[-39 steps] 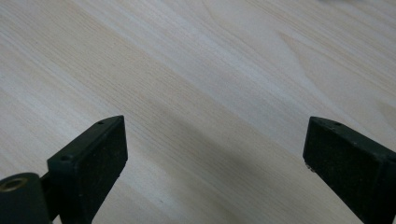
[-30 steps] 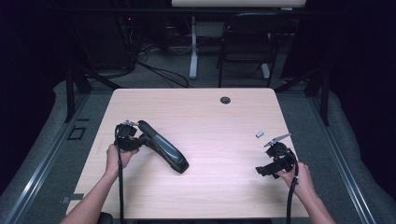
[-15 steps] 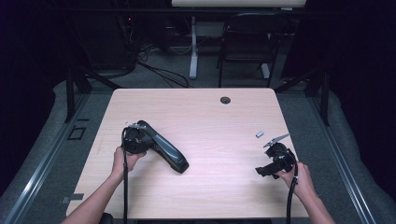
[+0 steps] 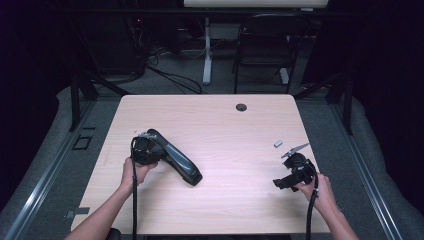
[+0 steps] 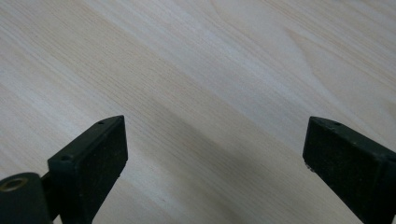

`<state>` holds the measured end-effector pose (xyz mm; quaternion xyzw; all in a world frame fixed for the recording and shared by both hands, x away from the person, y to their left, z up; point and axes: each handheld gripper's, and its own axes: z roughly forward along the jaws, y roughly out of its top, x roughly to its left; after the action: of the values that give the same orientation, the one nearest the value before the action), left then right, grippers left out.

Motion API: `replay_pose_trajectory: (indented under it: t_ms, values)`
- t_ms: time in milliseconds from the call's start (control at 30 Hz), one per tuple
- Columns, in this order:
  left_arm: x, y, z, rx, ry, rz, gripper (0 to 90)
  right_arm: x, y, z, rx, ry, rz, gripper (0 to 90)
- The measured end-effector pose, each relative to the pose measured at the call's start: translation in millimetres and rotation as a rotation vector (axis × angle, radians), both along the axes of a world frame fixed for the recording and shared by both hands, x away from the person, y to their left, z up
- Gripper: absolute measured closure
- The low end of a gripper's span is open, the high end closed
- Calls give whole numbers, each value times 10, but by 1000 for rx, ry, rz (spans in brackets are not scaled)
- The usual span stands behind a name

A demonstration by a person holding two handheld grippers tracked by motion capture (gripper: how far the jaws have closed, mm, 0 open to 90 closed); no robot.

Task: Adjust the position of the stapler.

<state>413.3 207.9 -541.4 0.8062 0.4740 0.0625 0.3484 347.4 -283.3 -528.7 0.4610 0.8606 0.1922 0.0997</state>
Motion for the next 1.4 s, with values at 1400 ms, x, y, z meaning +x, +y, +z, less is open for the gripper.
replay_pose_trajectory:
  t_ms: [1400]
  values:
    - [212, -396, -60, 11, -75, -52, 899, 9, 183, 16, 13, 4, 55, 84]
